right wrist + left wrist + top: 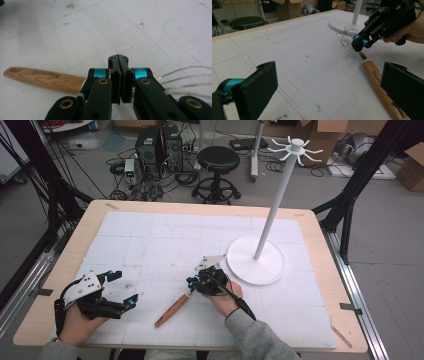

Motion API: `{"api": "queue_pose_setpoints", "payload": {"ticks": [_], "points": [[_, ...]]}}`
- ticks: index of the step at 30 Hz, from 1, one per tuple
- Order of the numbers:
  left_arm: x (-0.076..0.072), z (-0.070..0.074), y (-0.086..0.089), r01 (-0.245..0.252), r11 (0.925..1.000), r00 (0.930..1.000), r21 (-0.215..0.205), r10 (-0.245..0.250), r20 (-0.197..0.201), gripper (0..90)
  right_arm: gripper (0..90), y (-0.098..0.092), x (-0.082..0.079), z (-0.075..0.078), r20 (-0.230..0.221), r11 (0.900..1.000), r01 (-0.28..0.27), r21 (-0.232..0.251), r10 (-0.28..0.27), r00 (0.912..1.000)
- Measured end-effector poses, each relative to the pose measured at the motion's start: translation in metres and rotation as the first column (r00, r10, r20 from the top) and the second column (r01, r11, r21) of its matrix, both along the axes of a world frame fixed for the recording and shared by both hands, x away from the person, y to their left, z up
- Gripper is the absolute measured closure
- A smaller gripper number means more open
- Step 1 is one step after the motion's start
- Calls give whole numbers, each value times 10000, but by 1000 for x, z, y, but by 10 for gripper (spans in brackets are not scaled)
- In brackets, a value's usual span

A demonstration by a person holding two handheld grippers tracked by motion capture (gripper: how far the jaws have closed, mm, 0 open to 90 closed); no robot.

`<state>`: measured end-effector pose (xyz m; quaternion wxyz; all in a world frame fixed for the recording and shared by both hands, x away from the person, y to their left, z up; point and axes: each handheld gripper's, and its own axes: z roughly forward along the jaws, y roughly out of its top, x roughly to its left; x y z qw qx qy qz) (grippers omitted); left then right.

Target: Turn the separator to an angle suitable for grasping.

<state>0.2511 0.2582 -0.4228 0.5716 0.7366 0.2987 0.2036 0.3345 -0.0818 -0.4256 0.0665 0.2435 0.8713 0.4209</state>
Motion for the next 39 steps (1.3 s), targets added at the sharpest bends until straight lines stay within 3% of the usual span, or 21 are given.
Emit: {"api": "queue_pose_setpoints", "payload": {"ticks": [9, 24, 39], "points": [[0, 0, 1, -125, 9999, 9999, 0, 125, 86, 17, 900, 4, 13, -6, -518, 9967, 162, -801, -204, 9984], [0, 0, 1, -52, 10000, 10000, -40, 52, 0, 17, 900, 8, 5, -7, -126, 9868, -73, -1617, 53, 9999], [0, -1, 1, -33, 10000, 9999, -32, 33, -95, 17, 900, 3, -2, -4, -29, 9838, -117, -1787, 114, 9999]]}}
